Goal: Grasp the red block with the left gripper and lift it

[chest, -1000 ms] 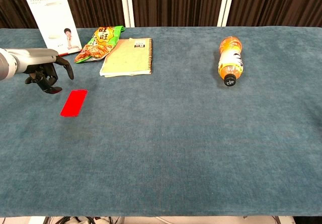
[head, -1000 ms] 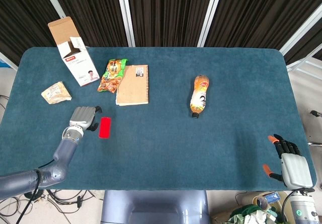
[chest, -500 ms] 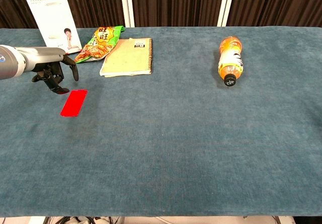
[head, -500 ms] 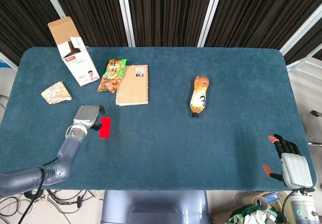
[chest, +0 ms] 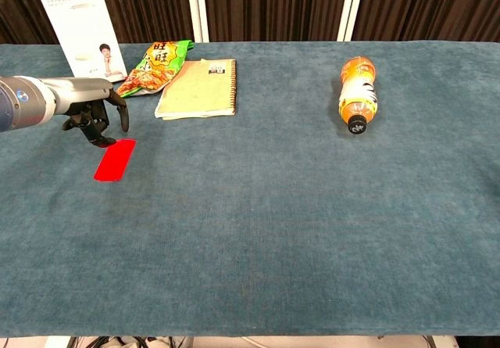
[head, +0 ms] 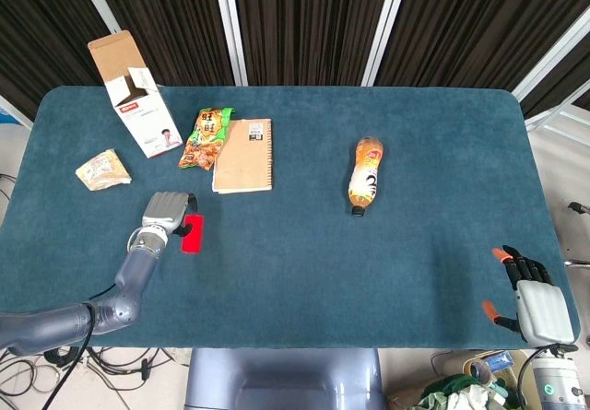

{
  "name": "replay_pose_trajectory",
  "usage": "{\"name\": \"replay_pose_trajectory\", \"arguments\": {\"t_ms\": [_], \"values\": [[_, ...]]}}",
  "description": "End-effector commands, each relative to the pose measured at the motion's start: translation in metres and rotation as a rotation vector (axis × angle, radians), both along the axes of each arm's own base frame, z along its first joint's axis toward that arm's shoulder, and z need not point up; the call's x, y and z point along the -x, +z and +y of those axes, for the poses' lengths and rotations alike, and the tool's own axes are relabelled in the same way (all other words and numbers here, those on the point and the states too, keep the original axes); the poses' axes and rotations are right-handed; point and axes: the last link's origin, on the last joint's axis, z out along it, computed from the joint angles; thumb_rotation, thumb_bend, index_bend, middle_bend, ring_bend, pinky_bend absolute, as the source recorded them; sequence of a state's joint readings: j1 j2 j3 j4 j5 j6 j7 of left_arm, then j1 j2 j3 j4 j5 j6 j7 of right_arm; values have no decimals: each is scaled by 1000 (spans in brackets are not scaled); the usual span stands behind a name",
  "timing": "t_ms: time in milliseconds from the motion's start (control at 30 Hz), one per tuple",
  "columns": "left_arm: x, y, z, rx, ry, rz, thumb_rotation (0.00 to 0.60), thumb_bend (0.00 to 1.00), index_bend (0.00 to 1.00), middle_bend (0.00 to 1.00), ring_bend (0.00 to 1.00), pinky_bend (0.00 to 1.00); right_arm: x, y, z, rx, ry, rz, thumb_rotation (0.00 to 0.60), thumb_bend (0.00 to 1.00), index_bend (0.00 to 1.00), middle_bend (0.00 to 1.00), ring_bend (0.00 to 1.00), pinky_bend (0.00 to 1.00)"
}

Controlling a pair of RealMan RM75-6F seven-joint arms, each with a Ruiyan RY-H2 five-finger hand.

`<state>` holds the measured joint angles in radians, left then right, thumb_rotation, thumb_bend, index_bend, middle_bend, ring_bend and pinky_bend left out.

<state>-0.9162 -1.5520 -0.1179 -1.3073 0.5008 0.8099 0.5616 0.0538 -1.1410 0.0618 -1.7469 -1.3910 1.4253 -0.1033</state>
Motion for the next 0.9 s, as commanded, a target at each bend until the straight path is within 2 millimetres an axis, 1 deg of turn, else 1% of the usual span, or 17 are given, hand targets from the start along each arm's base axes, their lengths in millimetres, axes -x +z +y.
{"name": "replay_pose_trajectory", "arguments": {"t_ms": [33, 433, 900], "values": [[-1, -3, 2, 1, -4, 5, 600, 389, 405, 841, 836, 764, 0, 0, 0, 0, -2, -3, 600, 175, 165, 91, 141, 121], [-5, -13, 2, 15, -27, 21, 600, 389, 417, 842, 835, 764, 0, 0, 0, 3, -4, -5, 600, 175, 165, 91, 141, 122], [-2, -18, 5, 15, -25, 38, 600, 389, 427, 842, 836, 764, -1, 1, 0, 5, -5, -8, 600, 179, 165, 91, 141, 121]]}}
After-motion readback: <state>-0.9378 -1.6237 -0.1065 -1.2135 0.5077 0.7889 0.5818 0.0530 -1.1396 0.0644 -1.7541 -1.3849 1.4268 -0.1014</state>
